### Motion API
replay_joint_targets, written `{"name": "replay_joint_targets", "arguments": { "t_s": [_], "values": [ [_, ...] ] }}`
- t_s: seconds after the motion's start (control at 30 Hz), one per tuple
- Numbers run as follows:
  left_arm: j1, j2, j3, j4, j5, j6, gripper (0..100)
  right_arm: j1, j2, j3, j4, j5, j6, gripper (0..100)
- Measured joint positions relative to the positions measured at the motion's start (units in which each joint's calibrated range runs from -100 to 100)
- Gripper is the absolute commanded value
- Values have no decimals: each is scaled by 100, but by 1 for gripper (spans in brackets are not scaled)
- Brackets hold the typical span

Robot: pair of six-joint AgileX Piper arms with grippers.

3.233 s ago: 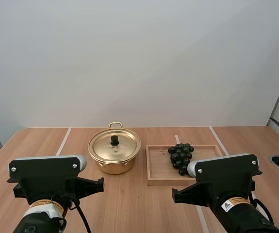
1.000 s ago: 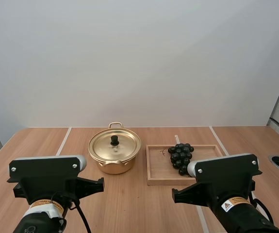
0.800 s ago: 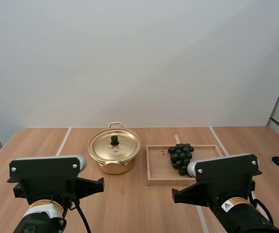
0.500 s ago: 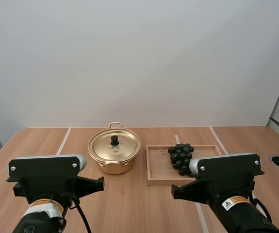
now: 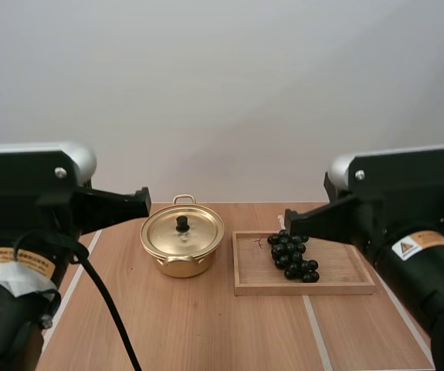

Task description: Open the pot, put the grape inside, and close it

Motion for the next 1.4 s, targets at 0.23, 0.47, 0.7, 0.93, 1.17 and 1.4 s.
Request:
{"name": "replay_joint_targets", "arguments": {
  "t_s": [0.23, 0.47, 0.7, 0.93, 1.17, 1.4],
  "values": [
    [9, 630, -673, 0, 392, 206, 0, 0, 645, -889, -108, 793, -9, 0],
    [9, 2374, -2167, -21, 2738, 808, 0, 0, 2387, -2509, -157, 1866, -9, 0],
    [9, 3717, -3052, -46, 4077, 1365, 0, 0, 3473, -3047, -173, 2338, -9, 0],
    [9, 4499, -3148, -57, 4217, 2076, 0, 0, 4535, -3339, -1236, 2952, -18, 0],
    [9, 4650, -3159, -57, 4179, 2137, 0, 0, 4750, -3339, -1566, 2988, -18, 0],
    [9, 4770, -3159, -218, 3881, 2653, 5, 0, 4750, -3339, -1359, 2639, -27, 0]
  ]
}}
